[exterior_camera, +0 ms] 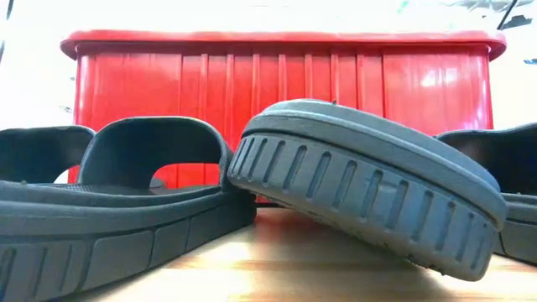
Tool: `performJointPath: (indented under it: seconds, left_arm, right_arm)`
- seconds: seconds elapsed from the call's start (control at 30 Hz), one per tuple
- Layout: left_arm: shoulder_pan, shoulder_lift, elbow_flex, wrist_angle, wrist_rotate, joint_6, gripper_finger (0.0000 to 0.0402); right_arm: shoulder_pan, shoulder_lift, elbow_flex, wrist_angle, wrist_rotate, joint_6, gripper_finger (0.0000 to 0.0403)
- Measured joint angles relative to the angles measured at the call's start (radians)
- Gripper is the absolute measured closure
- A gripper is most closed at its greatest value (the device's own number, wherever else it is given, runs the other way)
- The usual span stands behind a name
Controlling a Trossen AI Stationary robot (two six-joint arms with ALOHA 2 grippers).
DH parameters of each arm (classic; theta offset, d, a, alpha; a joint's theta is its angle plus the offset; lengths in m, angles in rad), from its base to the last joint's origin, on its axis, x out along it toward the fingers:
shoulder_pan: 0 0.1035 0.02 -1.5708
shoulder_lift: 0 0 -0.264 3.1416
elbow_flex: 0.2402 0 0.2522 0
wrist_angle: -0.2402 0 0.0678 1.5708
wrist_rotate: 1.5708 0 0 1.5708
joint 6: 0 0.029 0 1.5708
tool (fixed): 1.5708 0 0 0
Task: Pick and place slides into bin
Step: Put the black slipper into the red organizer bin
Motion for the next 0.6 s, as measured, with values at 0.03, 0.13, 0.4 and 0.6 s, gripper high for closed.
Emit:
performJointPath:
  seconds: [0.03, 0.13, 0.4, 0.6]
  left_arm:
    - [0.013, 0.000, 0.018, 0.000, -0.025, 0.008, 0.0401]
    - [0.053, 0.000, 0.081, 0.000, -0.101, 0.045, 0.0401]
    - [0.168, 0.000, 0.279, 0.000, -0.334, 0.211, 0.0401]
    - [0.265, 0.000, 0.424, 0.000, -0.575, 0.409, 0.0401]
  right_arm:
    - [0.000, 0.000, 0.000, 0.000, 0.000, -0.010, 0.0152]
    - [0.000, -0.001, 0.000, 0.000, -0.015, -0.036, 0.0152]
    - [-0.002, -0.013, -0.001, 0.000, -0.056, -0.093, 0.0153]
    - [-0.004, -0.029, -0.001, 0.000, -0.056, -0.120, 0.0153]
